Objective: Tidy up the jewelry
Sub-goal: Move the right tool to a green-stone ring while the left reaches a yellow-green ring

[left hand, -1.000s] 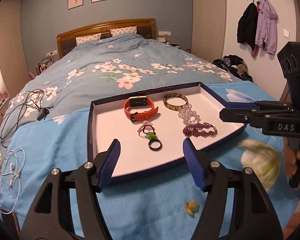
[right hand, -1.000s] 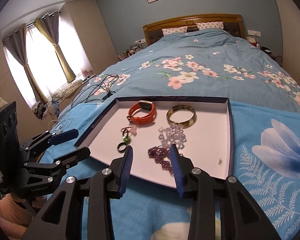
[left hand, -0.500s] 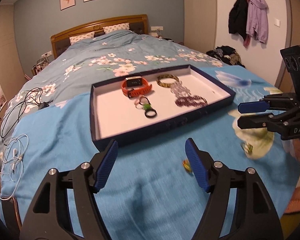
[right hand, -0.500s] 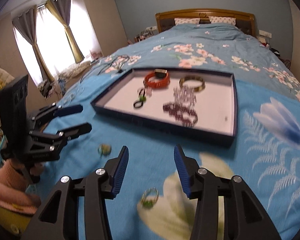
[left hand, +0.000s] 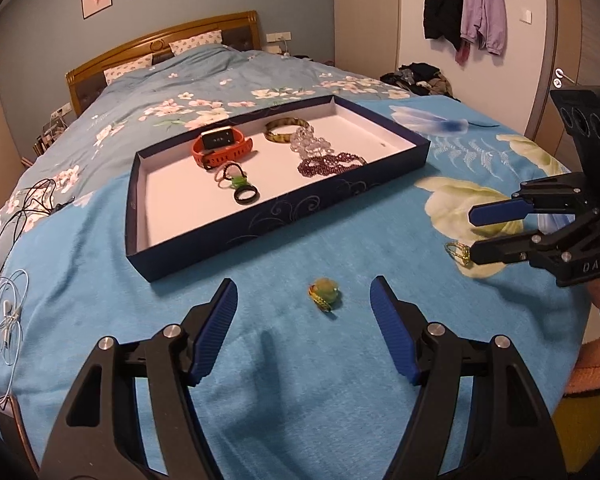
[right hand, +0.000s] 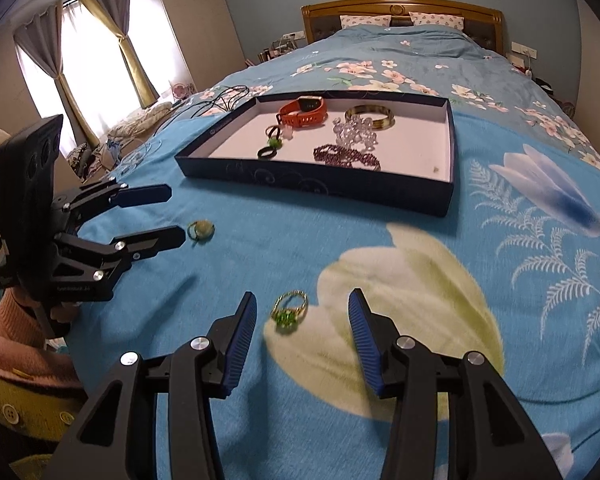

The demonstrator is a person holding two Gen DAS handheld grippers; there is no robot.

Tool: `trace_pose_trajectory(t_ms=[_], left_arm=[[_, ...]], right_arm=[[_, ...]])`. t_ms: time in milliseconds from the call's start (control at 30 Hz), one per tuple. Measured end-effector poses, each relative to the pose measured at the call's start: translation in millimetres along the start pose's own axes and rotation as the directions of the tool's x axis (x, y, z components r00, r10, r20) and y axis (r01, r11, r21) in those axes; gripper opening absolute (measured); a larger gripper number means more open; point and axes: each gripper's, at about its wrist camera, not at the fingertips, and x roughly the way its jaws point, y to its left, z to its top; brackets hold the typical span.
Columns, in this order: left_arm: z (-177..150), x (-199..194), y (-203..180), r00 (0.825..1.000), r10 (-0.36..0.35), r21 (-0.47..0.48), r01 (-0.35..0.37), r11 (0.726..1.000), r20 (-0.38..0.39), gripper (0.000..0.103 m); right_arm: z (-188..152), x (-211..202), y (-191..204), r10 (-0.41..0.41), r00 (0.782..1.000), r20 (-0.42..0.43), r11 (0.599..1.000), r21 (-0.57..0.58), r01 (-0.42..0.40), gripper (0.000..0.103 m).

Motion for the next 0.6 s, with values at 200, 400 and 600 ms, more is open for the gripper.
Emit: trace_pose_trajectory(t_ms=[200, 400, 600], left_arm=[[1.4, 2.6, 1.3, 1.000, -0.001, -0.021, 0.000, 1.000, -0.010, 0.064], [1.8, 5.7, 2.1, 1.000, -0.006, -0.038, 0.005, 0.999, -0.023, 0.060], [1.5, 9.0, 1.4, 0.999, -0.022, -0.046, 0.020, 0.999, -0.040, 0.055]], right_arm=[[-3.0, 4.6, 6.0, -0.009, 1.000, -0.004, 1.000, -0.010, 0.009, 0.045], [-3.8, 9.1, 18.3, -0.056, 0.998, -0.007, 0.997, -0.061, 0.055, 0.031], [-3.3, 10.3, 19.4, -0.083, 0.997, -0.004, 0.994, -0.075, 0.082, 0.021]])
